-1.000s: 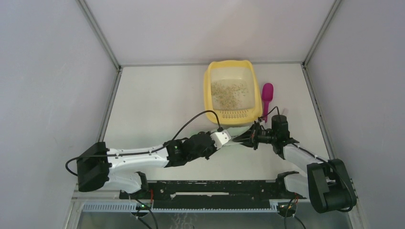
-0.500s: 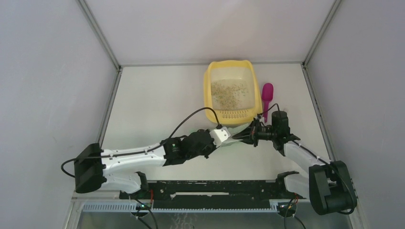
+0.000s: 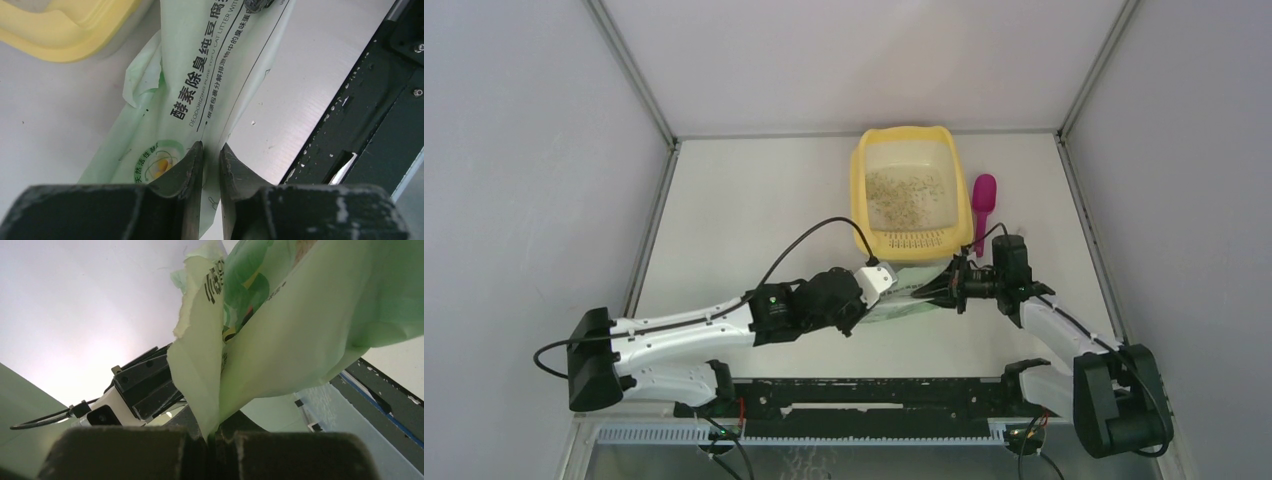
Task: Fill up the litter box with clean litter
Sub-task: Close the cat litter bag at the center of the board.
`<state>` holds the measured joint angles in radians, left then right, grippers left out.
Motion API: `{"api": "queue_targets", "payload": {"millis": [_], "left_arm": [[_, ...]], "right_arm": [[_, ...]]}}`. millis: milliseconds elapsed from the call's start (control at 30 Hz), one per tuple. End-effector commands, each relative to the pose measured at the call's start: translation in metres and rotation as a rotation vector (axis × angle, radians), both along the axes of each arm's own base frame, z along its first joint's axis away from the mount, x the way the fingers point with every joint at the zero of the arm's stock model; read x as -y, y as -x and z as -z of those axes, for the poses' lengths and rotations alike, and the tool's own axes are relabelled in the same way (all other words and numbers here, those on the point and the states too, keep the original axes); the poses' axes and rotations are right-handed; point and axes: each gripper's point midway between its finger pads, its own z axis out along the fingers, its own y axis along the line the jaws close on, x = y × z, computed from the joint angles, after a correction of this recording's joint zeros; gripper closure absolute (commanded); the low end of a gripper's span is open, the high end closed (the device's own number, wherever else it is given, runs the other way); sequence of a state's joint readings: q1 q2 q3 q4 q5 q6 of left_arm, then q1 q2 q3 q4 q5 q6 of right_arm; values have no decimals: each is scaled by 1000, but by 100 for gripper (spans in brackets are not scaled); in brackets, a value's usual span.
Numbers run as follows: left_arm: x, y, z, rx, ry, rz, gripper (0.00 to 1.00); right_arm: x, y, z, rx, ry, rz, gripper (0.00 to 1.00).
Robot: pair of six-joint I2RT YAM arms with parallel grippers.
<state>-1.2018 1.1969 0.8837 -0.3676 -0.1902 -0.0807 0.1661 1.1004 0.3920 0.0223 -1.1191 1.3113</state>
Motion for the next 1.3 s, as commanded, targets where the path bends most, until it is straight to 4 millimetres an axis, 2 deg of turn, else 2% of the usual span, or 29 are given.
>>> {"api": "queue_targets", "payload": {"millis": [0,100,367,400,600,733,1100,1200,1267], "left_arm": [[-7,-1,-12,-1,6,-11,73],[1,2,-11,-1,38,21,54],[17,6,-18,10,100,90,27],[18,6,-17,12,101,96,26],[27,0,-3,27,99,95,1],[35,-1,4,38,116,110,0],[32,-10,32,68,62,73,1],[28,-14,36,75,57,54,9],[26,-15,39,65,57,57,26]], "right_arm": [[-3,0,-19,72,-53,-57,100],[-6,-1,-15,31,-49,-51,100],[-11,1,-3,-104,-21,-36,100],[-13,2,-3,-116,-19,-37,100],[-22,9,-2,-181,-13,-66,100],[-25,11,-3,-210,-18,-81,100],[-32,13,-18,-214,-51,-116,100],[-33,16,-21,-216,-60,-128,100],[-33,17,-22,-218,-66,-136,100]]}}
